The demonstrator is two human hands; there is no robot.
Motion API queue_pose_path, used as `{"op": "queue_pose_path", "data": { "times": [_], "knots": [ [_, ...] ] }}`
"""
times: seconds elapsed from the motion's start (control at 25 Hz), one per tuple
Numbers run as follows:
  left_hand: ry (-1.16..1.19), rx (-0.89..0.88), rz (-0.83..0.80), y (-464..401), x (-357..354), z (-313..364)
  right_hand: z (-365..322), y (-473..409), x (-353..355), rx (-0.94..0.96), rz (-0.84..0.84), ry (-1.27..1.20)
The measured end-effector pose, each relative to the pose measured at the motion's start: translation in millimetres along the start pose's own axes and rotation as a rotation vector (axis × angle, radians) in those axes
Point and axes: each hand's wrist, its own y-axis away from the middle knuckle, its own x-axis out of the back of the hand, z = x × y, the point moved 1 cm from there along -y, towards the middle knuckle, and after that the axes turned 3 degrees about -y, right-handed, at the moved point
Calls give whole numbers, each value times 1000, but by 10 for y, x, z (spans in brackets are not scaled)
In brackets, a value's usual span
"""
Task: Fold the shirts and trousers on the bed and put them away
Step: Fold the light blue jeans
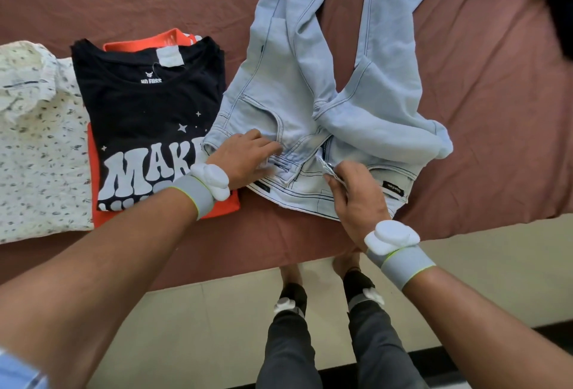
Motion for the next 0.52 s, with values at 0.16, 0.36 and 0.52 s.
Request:
{"op": "queue_pose_path", "data": {
  "times": [0.16,0.36,0.52],
  "knots": [
    [-91,55,-139,60,-57,-6,127,144,-352,115,-142,109],
    [-109,-88,127,37,-131,-66,153,213,-480,113,-374,360],
    [17,-161,239,71,80,-54,172,321,-390,40,-394,472]
  ]
}}
